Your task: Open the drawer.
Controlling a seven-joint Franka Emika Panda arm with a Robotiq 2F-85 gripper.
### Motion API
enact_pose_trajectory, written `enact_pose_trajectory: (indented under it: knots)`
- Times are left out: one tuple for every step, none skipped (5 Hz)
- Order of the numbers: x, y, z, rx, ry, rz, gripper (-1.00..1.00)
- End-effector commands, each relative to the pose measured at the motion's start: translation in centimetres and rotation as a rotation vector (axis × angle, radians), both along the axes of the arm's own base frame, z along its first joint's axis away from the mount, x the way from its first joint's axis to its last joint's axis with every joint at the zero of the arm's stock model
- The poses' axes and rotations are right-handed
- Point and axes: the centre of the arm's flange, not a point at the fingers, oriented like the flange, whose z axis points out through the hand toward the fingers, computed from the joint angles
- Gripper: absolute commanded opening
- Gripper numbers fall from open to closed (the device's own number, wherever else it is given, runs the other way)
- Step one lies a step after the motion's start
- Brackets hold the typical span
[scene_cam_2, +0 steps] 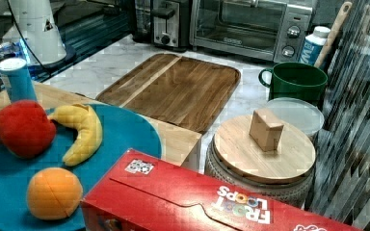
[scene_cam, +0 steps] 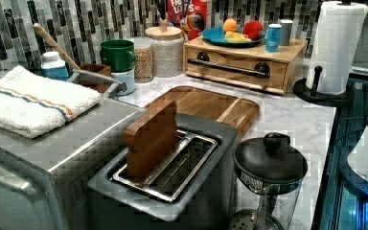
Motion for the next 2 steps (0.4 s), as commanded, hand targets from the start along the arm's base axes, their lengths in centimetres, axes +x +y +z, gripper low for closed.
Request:
enact_pose_trajectory:
  knots:
    - [-0.10, -0.25, -1.45, -0.015, -0.034, 0.048, 1.00]
    - [-0.41, -0.78, -2.12, -0.026, -0.043, 0.116, 1.00]
